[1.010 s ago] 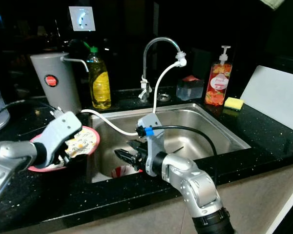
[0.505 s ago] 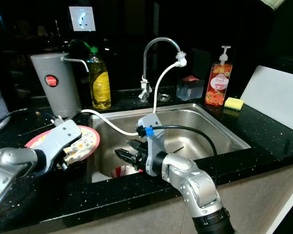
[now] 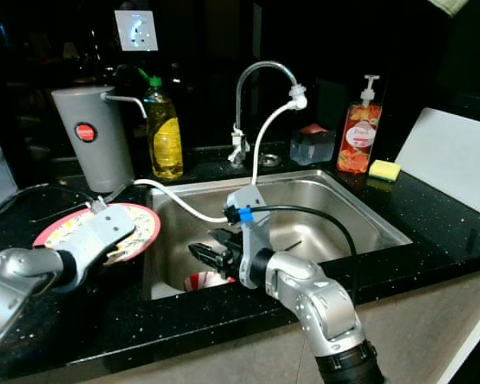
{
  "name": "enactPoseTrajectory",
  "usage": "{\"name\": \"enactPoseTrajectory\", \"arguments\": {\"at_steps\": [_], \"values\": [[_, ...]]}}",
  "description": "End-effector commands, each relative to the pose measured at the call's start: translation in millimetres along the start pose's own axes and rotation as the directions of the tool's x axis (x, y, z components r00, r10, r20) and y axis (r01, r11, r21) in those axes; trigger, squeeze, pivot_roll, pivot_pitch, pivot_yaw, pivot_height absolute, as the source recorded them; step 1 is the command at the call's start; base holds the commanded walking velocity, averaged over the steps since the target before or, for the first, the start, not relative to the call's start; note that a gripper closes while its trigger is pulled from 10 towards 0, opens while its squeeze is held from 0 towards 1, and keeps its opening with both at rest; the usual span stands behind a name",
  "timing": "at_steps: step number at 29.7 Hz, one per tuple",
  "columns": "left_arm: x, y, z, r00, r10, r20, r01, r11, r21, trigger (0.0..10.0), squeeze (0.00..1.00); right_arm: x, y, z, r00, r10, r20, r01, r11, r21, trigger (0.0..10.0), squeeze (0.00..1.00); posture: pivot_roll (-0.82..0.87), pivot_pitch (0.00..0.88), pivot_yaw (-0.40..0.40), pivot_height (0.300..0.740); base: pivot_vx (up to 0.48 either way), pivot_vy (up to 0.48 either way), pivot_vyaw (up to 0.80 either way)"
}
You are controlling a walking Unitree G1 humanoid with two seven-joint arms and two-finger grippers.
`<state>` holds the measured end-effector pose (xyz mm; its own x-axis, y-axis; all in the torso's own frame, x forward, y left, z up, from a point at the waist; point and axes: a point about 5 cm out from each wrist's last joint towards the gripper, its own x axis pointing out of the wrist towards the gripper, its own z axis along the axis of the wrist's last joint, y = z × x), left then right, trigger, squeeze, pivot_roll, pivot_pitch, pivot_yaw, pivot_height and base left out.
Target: Kitchen organization
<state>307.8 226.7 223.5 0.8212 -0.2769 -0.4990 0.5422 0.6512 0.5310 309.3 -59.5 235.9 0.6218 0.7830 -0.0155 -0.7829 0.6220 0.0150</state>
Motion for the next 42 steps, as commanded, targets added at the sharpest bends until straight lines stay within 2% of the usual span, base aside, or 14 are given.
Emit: {"name": "enactPoseTrajectory", "arguments": {"at_steps": [1,4,5,6,7,15,17,22,25,26,29,36,39,42], "values": [[-2.1,3.5,-0.1,0.999,0.033,-0.009,-0.032,0.998,0.056,0.0,0.00,-0.9,-0.2,5.8,1.000,0.003,0.015,-0.003,1.000,-0.006,10.0,0.00,-0.04,0.002,-0.017,0.740,0.000,0.000,0.00],[-1.8,4.3,1.1,0.999,0.045,-0.004,-0.045,0.994,0.096,0.0,0.00,-0.8,-0.2,5.8,1.000,0.003,0.015,-0.003,1.000,-0.006,10.0,0.00,-0.03,0.000,-0.018,0.740,0.000,0.000,0.00],[-1.4,5.2,1.3,0.998,0.058,-0.005,-0.057,0.991,0.120,1.0,0.00,-0.7,-0.2,5.8,1.000,0.003,0.015,-0.003,1.000,-0.006,10.0,0.00,-0.03,0.000,-0.018,0.740,0.000,0.000,0.00],[-0.7,6.8,1.1,0.997,0.077,-0.006,-0.075,0.987,0.140,3.9,0.00,-0.6,-0.1,6.0,1.000,0.003,0.015,-0.003,1.000,-0.006,10.0,0.00,-0.04,0.000,-0.018,0.740,0.000,0.000,0.00],[-0.2,8.3,1.0,0.995,0.096,-0.006,-0.094,0.983,0.159,10.0,0.00,-0.5,0.0,6.1,1.000,0.004,0.015,-0.004,1.000,-0.006,10.0,0.00,-0.04,0.000,-0.018,0.740,0.000,0.000,0.00],[2.1,11.7,8.4,0.980,0.187,0.074,-0.200,0.944,0.262,10.0,0.00,-0.2,-0.4,6.2,1.000,0.002,0.016,-0.002,1.000,-0.005,10.0,0.00,-0.04,0.000,-0.019,0.740,0.000,0.000,0.00],[-0.1,15.0,21.9,0.954,0.243,0.177,-0.293,0.882,0.369,10.0,0.00,-0.2,-0.7,6.5,1.000,0.000,0.017,0.000,1.000,-0.003,10.0,0.00,-0.04,0.000,-0.019,0.740,0.000,0.000,0.00],[-3.8,17.7,34.1,0.936,0.254,0.242,-0.328,0.878,0.348,10.0,0.00,-0.2,-0.9,6.5,1.000,-0.001,0.017,0.001,1.000,-0.002,10.0,0.00,-0.04,0.000,-0.019,0.740,0.000,0.000,0.00],[-7.5,29.4,43.8,0.911,0.310,0.271,-0.362,0.917,0.167,10.0,0.00,-0.2,-1.3,6.7,1.000,-0.004,0.018,0.004,1.000,-0.001,10.0,0.00,-0.03,0.000,-0.019,0.740,0.000,0.000,0.00],[-8.9,40.1,47.3,0.885,0.377,0.273,-0.391,0.920,0.000,10.0,0.00,-0.1,-1.4,6.5,1.000,-0.005,0.018,0.005,1.000,0.001,10.0,0.00,-0.03,0.002,-0.018,0.740,0.000,0.000,0.00],[-8.7,45.6,47.1,0.879,0.402,0.258,-0.390,0.916,-0.098,10.0,0.00,0.0,-1.5,6.5,1.000,-0.006,0.018,0.006,1.000,0.001,10.0,0.00,-0.03,0.003,-0.017,0.740,0.000,0.000,0.00],[-2.5,43.4,33.1,0.912,0.366,0.183,-0.354,0.930,-0.097,10.0,0.00,-0.1,-1.9,6.1,1.000,-0.010,0.018,0.010,1.000,0.004,10.0,0.00,-0.03,0.004,-0.016,0.740,0.000,0.000,0.00],[1.0,53.4,22.3,0.897,0.427,0.116,-0.389,0.886,-0.253,10.0,0.00,-0.2,-2.2,5.9,1.000,-0.013,0.019,0.013,1.000,0.004,10.0,0.00,-0.03,0.005,-0.015,0.740,0.000,0.000,0.00],[3.5,64.3,10.6,0.865,0.501,0.030,-0.444,0.792,-0.418,10.0,0.00,-0.2,-2.3,5.6,1.000,-0.014,0.019,0.014,1.000,0.006,10.0,0.00,-0.03,0.006,-0.014,0.740,0.000,0.000,0.00]]}}
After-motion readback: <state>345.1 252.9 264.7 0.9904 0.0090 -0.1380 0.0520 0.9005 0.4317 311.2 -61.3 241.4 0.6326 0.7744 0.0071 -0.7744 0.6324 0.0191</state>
